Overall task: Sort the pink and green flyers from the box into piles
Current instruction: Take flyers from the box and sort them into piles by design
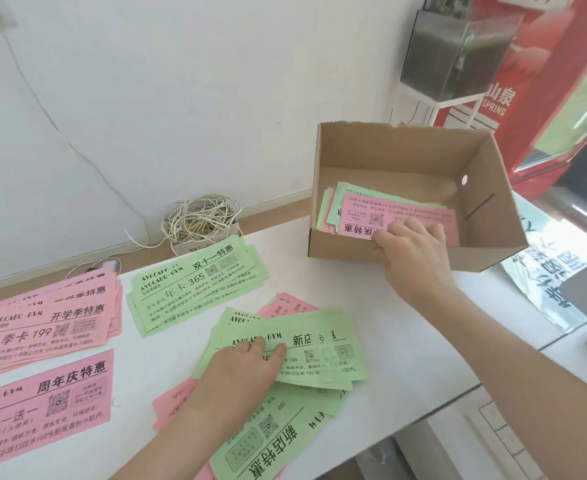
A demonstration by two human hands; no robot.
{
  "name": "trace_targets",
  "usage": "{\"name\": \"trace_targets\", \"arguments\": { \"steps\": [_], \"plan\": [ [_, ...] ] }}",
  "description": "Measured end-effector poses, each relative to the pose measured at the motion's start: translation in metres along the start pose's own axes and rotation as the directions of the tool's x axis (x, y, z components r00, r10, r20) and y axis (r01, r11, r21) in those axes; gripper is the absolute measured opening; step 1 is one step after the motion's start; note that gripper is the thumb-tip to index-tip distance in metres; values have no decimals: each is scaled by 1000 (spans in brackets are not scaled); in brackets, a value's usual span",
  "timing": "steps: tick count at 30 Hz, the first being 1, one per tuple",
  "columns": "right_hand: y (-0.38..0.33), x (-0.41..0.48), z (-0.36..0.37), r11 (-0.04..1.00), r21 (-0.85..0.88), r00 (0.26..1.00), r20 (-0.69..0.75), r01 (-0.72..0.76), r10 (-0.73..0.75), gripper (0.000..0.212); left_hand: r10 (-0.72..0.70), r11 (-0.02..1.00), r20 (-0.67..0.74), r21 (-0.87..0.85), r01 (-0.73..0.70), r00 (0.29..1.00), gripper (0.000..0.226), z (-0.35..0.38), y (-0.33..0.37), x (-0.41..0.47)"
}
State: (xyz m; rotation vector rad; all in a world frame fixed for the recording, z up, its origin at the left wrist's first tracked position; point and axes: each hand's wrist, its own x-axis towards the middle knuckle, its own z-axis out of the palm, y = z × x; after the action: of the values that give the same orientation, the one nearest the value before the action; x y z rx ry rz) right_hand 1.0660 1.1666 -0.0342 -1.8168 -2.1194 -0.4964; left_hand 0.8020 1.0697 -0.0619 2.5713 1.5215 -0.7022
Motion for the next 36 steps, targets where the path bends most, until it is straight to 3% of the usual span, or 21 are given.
{"name": "trace_targets", "arguments": {
  "steps": [4, 8, 11, 13, 15, 17, 20, 22, 24, 30, 32, 34, 36],
  "plan": [
    [18, 25, -2, 999, -43, 997, 67, -22, 25, 28, -11, 999, -87, -44, 7, 996, 73, -3, 0, 3],
    [33, 25, 13, 996, -12, 959, 267, -92, 92, 5, -51, 991, -216, -128, 23, 975, 60, 0, -2, 3],
    [33, 17, 15, 993, -60, 943, 313, -98, 112, 7, -216, 942, -267, -310, 129, 939, 41, -4, -11, 0],
    [26, 13, 5, 986, -83, 945, 285, -142, 160, 24, -359, 848, -296, -500, 177, 885, 34, -8, -22, -2],
    [6, 4, -12, 975, 16, 945, 250, -222, 211, 44, -437, 781, -340, -603, 164, 832, 29, -9, -30, -7],
    [-25, -14, -30, 942, 243, 940, 303, -234, 155, 43, -403, 795, -386, -596, 109, 830, 31, -6, -31, -13],
    [-74, -55, -41, 864, 471, 826, 549, -180, -127, 57, -427, 762, -391, -641, 92, 815, 31, 4, -31, -19],
    [-97, -80, -37, 902, 422, 716, 656, -88, -237, 83, -483, 680, -327, -725, 112, 812, 29, 13, -35, -18],
    [-109, -97, -26, 942, 336, 644, 718, 14, -265, 96, -458, 658, -250, -740, 137, 853, 29, 18, -36, -17],
    [-112, -109, -7, 940, 210, 663, 667, 270, -340, 72, -354, 729, -170, -666, 158, 919, 37, 15, -45, -14],
    [-111, -106, -11, 913, 217, 650, 647, 345, -399, 56, -323, 744, -142, -649, 159, 936, 38, 14, -48, -14],
    [-102, -99, -12, 894, 312, 701, 557, 320, -445, 29, -268, 721, -102, -681, 129, 958, 38, 13, -52, -17],
    [-89, -91, -13, 883, 372, 766, 465, 287, -445, 24, -208, 706, -77, -701, 95, 975, 46, 13, -54, -19]
  ]
}}
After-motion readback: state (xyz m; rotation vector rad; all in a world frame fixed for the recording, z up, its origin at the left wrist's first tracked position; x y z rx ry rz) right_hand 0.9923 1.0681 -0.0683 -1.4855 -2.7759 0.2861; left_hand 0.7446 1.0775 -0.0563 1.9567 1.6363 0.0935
